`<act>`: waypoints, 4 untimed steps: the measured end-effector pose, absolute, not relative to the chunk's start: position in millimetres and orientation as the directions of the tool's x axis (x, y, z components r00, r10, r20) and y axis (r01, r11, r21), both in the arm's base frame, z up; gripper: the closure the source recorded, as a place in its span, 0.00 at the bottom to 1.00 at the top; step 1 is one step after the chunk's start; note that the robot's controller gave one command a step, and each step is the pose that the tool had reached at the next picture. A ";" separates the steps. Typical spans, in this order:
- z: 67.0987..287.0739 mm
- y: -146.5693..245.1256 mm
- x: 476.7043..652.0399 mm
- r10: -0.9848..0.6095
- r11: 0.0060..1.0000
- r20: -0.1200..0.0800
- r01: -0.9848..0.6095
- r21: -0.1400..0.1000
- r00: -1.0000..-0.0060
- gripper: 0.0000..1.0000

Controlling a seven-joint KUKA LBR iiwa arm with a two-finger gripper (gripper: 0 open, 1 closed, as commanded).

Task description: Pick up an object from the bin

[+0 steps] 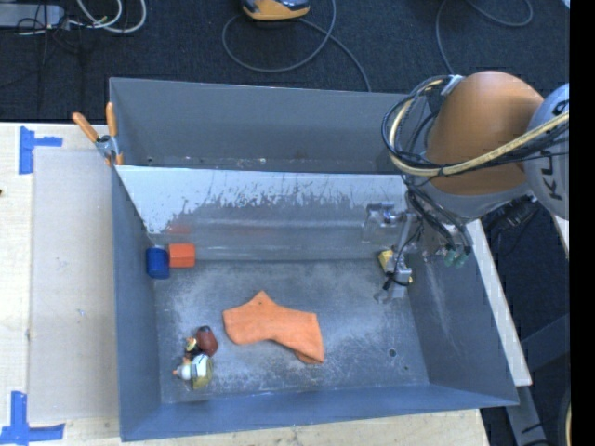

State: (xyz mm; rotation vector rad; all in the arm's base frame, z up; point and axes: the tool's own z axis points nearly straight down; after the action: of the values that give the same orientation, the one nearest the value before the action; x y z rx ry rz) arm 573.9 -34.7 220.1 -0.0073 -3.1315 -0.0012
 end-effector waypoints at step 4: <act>110.9 37.5 551.7 -0.156 0.988 0.004 -0.156 0.001 -0.988 0.00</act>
Offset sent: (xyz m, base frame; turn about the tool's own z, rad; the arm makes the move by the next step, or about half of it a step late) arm -0.0052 0.0464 -0.0702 0.0577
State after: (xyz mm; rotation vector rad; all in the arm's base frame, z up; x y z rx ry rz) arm 551.7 37.5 110.9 0.2449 -3.1276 -0.0009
